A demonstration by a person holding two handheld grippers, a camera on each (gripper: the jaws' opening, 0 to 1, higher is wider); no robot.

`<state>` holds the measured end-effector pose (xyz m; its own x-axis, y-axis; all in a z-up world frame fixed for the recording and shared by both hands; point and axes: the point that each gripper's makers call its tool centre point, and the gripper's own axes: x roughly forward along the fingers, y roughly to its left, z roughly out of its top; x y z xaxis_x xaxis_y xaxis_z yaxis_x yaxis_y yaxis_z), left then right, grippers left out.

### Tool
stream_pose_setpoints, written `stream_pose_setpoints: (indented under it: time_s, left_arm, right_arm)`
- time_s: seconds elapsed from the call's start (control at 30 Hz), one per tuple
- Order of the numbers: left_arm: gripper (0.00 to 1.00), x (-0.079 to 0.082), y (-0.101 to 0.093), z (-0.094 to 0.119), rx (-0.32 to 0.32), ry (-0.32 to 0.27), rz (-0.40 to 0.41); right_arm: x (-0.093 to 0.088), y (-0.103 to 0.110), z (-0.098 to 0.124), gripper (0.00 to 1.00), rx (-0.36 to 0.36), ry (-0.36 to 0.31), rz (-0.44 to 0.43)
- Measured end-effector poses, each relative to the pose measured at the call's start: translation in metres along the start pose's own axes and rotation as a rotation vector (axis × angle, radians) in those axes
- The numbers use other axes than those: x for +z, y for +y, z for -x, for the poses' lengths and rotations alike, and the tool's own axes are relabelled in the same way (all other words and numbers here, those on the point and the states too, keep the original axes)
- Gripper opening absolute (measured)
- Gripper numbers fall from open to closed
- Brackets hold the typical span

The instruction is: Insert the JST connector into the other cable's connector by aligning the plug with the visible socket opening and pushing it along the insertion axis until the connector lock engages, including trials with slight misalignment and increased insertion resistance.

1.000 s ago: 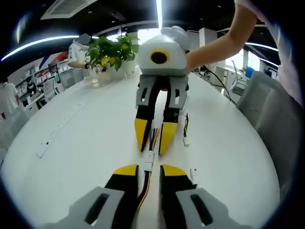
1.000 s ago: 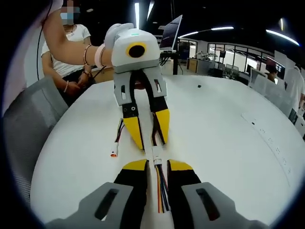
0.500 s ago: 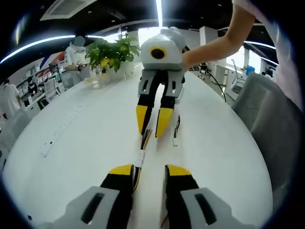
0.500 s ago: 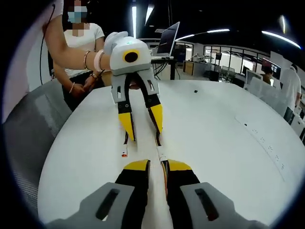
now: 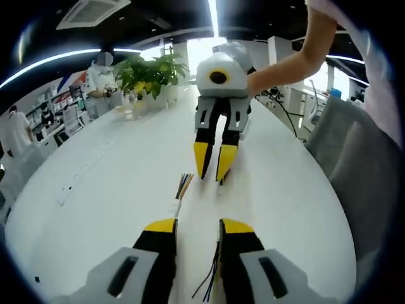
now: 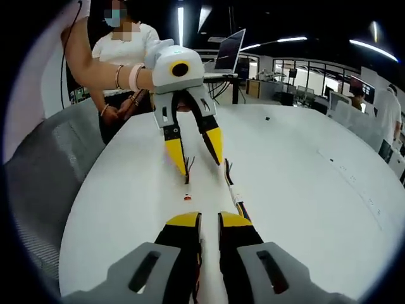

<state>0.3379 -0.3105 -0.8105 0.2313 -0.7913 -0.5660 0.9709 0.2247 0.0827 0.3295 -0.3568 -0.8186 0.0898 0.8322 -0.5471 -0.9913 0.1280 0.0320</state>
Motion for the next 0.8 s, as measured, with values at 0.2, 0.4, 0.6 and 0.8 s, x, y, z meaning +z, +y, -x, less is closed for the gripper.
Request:
stream_pose_setpoints:
  time_s: [0.2, 0.4, 0.6, 0.8]
  left_arm:
    - [0.21, -0.013, -0.013, -0.008, -0.035, 0.023, 0.012]
    - [0.20, -0.019, -0.019, -0.013, -0.050, 0.030, 0.023]
    - [0.18, -0.025, -0.020, -0.013, -0.052, 0.033, 0.027]
    - [0.15, -0.029, -0.022, -0.014, -0.057, 0.037, 0.023]
  right_arm:
    - [-0.006, 0.008, -0.001, 0.11, 0.010, 0.016, 0.001]
    - [-0.012, 0.011, 0.000, 0.11, 0.013, 0.037, 0.011]
    - [-0.022, 0.014, -0.002, 0.11, 0.021, 0.061, 0.014]
    - [-0.029, 0.012, -0.004, 0.10, 0.024, 0.074, 0.014]
